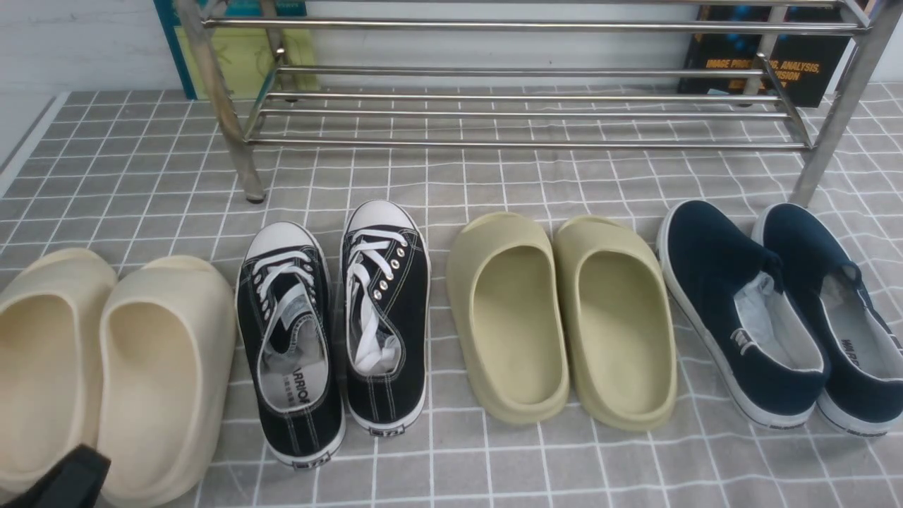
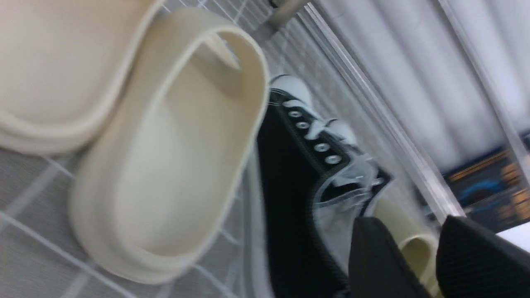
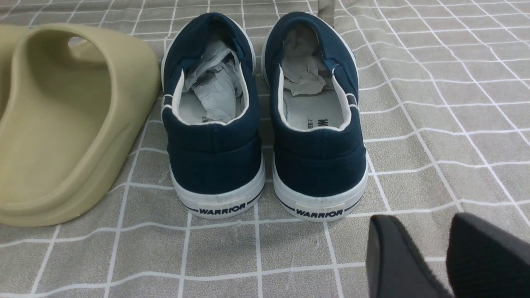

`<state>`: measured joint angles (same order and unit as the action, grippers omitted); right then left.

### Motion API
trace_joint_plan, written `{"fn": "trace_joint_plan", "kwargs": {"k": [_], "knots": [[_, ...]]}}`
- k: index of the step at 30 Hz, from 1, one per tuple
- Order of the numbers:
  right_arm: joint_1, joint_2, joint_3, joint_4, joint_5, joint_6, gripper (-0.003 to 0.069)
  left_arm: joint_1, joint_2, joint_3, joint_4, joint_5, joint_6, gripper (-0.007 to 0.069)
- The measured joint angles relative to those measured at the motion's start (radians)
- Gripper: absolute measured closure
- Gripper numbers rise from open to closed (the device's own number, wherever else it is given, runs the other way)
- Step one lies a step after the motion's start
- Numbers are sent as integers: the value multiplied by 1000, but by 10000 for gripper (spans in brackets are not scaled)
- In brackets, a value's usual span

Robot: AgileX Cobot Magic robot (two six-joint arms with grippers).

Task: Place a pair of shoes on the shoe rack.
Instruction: Use the left arm to grab the shoe closest to it

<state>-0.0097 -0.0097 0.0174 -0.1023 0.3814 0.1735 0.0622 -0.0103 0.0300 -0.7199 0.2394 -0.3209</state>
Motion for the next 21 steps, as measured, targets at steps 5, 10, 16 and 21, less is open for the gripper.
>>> {"fn": "trace_joint_plan", "kwargs": {"k": [5, 10, 16, 21], "knots": [[0, 0, 0, 0, 0, 0, 419, 0, 0, 0, -407, -77, -17, 386], [0, 0, 0, 0, 0, 0, 419, 0, 0, 0, -542, -142, -17, 386], [0, 0, 0, 0, 0, 0, 419, 0, 0, 0, -563, -190, -6, 386], [0, 0, 0, 0, 0, 0, 419, 0, 0, -124, -451, -67, 223, 392]]}}
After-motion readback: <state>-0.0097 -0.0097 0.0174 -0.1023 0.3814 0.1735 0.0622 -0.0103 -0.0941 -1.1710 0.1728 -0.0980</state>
